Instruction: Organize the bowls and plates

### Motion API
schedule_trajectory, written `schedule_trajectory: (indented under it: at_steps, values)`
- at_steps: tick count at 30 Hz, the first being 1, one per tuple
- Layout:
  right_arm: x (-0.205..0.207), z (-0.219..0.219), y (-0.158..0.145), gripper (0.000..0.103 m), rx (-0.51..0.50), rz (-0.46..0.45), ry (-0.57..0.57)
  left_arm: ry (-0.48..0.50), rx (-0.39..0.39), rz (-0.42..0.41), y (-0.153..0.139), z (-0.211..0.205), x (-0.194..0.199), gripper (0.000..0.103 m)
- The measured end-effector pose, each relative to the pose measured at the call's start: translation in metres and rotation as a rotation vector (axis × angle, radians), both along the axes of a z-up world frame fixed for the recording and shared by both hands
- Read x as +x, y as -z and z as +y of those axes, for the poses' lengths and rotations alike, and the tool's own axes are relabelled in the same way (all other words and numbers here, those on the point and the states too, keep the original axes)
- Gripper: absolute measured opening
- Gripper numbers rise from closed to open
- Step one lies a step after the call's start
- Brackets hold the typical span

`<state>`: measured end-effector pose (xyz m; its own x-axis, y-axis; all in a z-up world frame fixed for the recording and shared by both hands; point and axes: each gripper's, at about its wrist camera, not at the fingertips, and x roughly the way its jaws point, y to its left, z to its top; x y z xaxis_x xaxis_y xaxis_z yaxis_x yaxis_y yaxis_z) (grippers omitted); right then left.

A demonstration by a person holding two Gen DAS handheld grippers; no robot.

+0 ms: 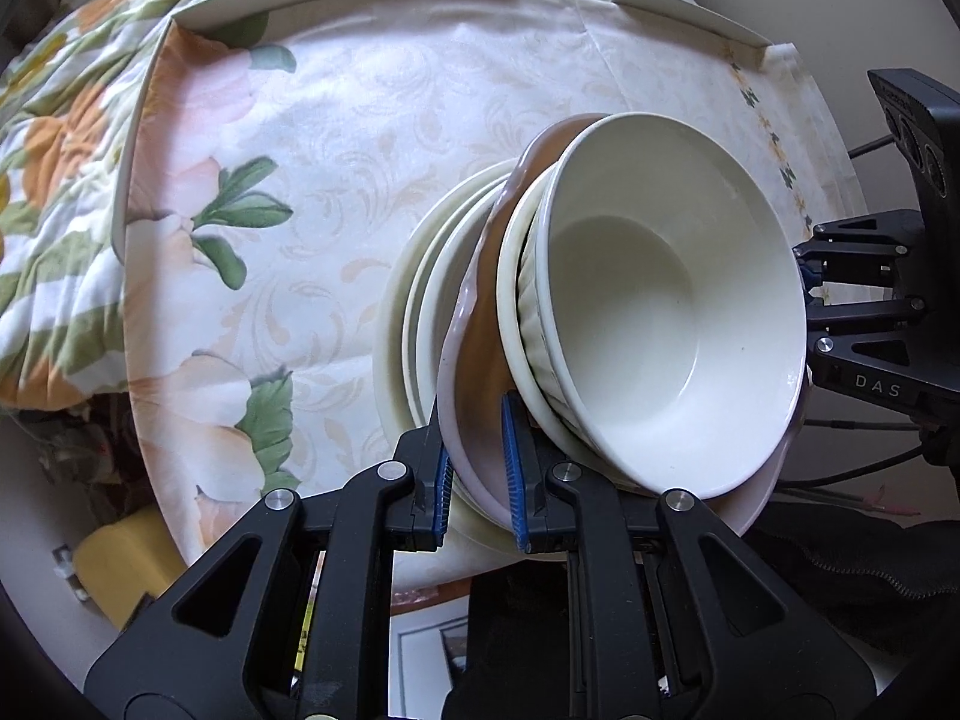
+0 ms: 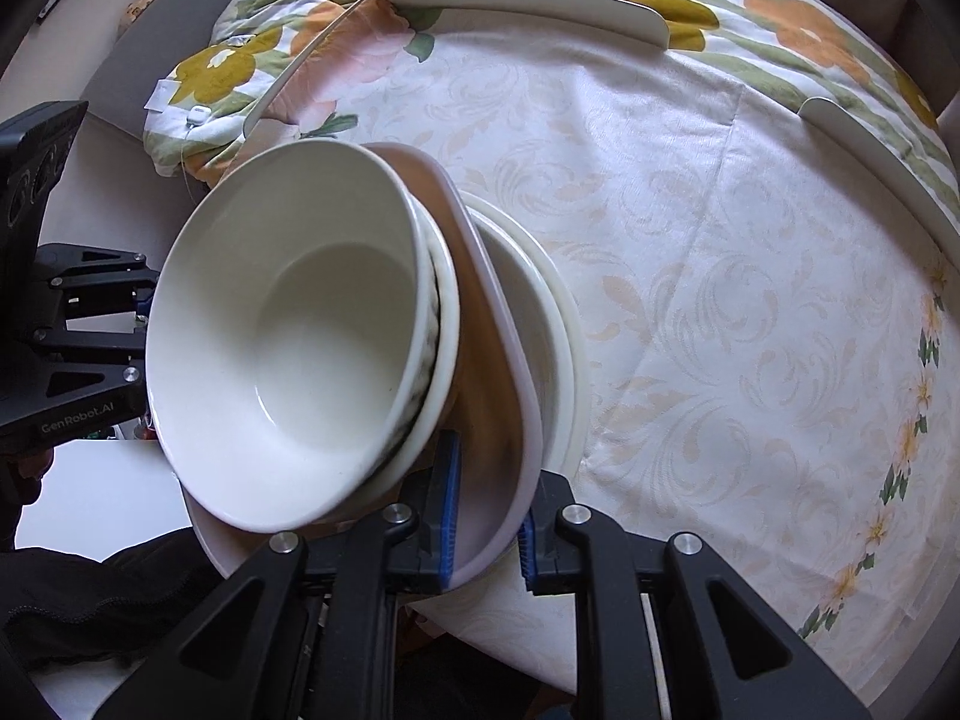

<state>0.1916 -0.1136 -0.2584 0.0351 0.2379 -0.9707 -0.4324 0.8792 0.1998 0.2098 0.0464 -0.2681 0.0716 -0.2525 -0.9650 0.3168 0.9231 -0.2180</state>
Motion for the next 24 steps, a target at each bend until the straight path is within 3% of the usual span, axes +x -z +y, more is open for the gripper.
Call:
schedule_trajectory:
  at_steps: [12, 19, 24]
  values:
    - [0.000, -0.002, 0.005, 0.016, 0.009, 0.020, 0.003, 0.017, 0.006, -0.007, 0.000, 0.000, 0.000, 0.013]
    - [0.002, -0.003, 0.003, 0.016, 0.013, 0.028, 0.014, 0.026, 0.054, -0.050, -0.009, -0.001, -0.004, 0.014]
    - [0.001, -0.005, -0.009, 0.022, -0.006, -0.003, 0.003, 0.047, 0.087, -0.067, -0.014, -0.002, -0.005, 0.014]
